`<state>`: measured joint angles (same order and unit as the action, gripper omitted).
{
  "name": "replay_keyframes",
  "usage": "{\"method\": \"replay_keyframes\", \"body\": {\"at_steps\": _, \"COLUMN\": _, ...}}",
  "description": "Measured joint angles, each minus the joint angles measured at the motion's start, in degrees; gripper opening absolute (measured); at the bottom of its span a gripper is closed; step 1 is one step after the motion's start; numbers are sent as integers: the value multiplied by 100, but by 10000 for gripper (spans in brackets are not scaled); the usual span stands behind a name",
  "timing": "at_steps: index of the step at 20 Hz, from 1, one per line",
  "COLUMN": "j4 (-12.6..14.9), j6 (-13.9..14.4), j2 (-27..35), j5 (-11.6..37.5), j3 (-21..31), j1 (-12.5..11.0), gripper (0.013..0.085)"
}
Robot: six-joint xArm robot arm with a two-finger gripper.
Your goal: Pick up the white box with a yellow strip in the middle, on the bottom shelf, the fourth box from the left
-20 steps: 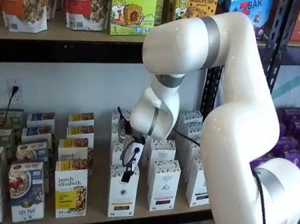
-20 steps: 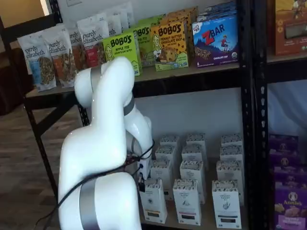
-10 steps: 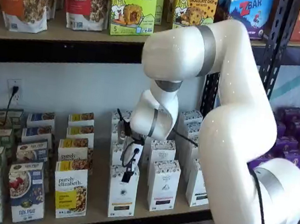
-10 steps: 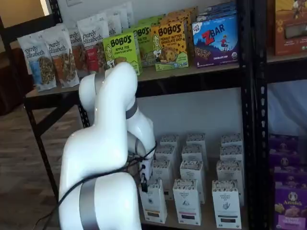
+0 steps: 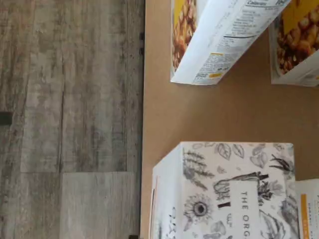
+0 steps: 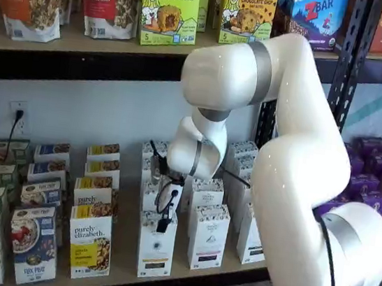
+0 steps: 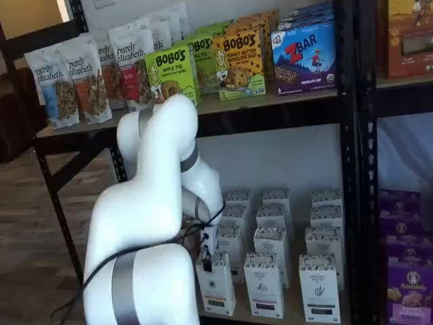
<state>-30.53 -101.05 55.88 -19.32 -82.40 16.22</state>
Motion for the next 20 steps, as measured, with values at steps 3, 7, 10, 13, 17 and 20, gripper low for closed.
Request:
{"method": "replay_keyframes", "body": {"at_steps": 3, "j4": 149, "j6": 105, "j2": 93, "j5": -37, "j3": -130, "j1": -39, "gripper": 850}}
{"method": "replay_keyframes", "body": {"at_steps": 7, "j4": 432, "j6": 333, "j2": 207, "j5": -175, "j3": -312, "j1": -83, "gripper": 850}}
{"method": "replay_keyframes", "body": {"at_steps": 10, "j4": 722, "j6": 584, "j2": 283, "j5": -334, "j3": -444, "j1": -104, "gripper": 850}}
{"method": "replay_keyframes", "body": {"at_steps": 13, "j4": 1041, "j6": 885, "j2": 383, "j5": -417, "j3": -561, "j1": -92, "gripper": 850}}
{"method": "replay_keyframes", "body": {"at_steps": 17, "j4": 1219, "j6": 1066, "j2": 477, "j5": -436, "j3": -642, "j1": -65, "gripper": 850}}
{"method": "replay_keyframes", "body": {"at_steps": 20, "j4": 1348, "j6": 1184, "j2": 525, "j5": -454, "j3": -685, "j1": -61, "gripper": 850}}
